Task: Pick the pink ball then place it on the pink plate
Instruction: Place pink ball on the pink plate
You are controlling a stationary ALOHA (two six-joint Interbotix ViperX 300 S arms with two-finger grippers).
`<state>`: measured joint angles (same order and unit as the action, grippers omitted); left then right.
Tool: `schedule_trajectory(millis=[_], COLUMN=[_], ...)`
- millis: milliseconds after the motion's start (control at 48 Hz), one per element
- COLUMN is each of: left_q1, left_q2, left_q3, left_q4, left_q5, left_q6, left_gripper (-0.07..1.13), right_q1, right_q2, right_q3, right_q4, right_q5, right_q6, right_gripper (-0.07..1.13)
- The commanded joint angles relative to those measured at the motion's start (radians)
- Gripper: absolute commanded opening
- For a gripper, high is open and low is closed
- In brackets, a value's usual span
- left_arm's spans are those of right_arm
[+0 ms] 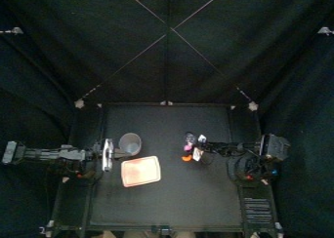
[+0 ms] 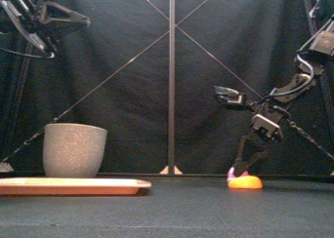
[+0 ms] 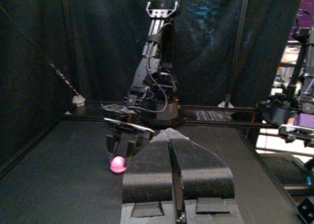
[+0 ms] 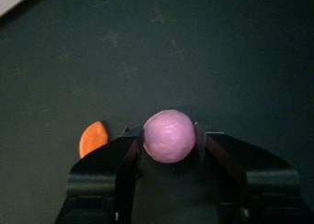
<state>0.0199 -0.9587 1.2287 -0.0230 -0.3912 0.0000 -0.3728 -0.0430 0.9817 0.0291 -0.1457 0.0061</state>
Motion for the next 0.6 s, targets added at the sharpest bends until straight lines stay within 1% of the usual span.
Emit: schedule_trajectory(millis=[21, 104, 250, 438, 500, 604], left_q1=[0.002, 0.005, 0.009, 0.015, 0.017, 0.018], left_q2=[0.005, 0.005, 0.005, 0.005, 0.005, 0.005], left_q3=[-0.012, -0.012, -0.011, -0.011, -0.011, -0.011], left_q4=[-0.003, -0.003, -0.003, -0.003, -0.003, -0.003], left_q5=[-0.009, -0.008, -0.009, -0.009, -0.008, -0.009], left_q6=[0.002, 0.002, 0.0, -0.002, 0.0, 0.0], left_gripper=[-0.03, -0.03, -0.03, -0.03, -0.03, -0.03], right_q1=[-0.006, -0.006, 0.011, 0.153, 0.213, 0.284], right_q2=[-0.011, -0.012, -0.035, -0.046, -0.014, 0.067], right_q3=[-0.015, -0.021, -0.067, -0.218, -0.288, -0.383], right_q4=[0.0, -0.008, -0.031, -0.034, -0.037, -0.052], right_q5=[-0.002, -0.005, -0.008, -0.009, -0.009, -0.009], right_q6=[-0.003, -0.008, 0.003, 0.002, -0.005, -0.006], right_gripper=[0.62, 0.57, 0.56, 0.56, 0.56, 0.56])
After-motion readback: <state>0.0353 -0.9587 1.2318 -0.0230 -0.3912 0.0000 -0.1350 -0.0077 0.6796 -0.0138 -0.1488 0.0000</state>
